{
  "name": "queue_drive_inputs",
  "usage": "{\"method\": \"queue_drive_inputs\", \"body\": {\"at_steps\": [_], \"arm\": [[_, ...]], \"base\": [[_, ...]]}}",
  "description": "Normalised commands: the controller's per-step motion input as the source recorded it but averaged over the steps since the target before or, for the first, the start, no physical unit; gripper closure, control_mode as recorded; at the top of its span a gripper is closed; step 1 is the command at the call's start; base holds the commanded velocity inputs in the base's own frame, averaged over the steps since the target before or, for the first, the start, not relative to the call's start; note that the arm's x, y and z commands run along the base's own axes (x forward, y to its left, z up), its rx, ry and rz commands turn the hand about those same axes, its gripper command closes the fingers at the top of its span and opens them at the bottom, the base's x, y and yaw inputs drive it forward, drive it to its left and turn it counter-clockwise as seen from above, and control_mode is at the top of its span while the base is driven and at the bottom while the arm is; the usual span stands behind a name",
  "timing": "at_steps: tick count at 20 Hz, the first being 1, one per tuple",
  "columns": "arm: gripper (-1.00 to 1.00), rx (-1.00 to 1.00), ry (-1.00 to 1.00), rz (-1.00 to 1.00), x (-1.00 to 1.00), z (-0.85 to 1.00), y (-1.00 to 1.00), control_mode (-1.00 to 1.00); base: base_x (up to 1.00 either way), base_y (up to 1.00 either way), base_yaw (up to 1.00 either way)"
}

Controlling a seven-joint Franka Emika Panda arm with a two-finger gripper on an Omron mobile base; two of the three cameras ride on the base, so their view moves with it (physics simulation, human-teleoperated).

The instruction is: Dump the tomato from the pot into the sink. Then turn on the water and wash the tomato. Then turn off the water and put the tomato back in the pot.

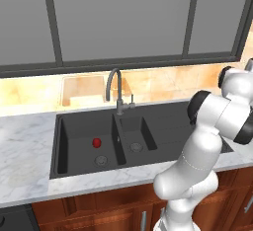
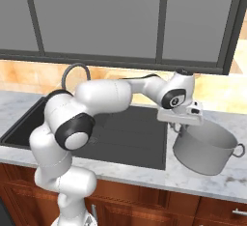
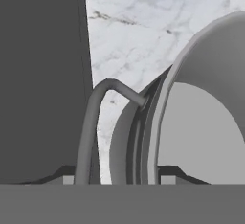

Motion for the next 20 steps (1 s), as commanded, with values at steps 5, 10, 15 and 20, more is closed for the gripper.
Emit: {"method": "queue_drive_inputs", "body": {"at_steps": [5, 10, 15, 20], "arm": [[1.0, 0.0, -0.05, 0.13, 0.06, -0.21, -0.1, -1.0], [1.0, 0.0, -0.06, 0.11, 0.02, -0.14, 0.0, -1.0], [1.0, 0.0, -0.07, 0.1, 0.1, -0.25, 0.0, -1.0], [1.0, 0.0, -0.02, 0.09, 0.07, -0.36, 0.0, -1.0]], "base": [[0.0, 0.0, 0.0], [0.0, 0.0, 0.0], [0.0, 0.0, 0.0], [0.0, 0.0, 0.0]]}}
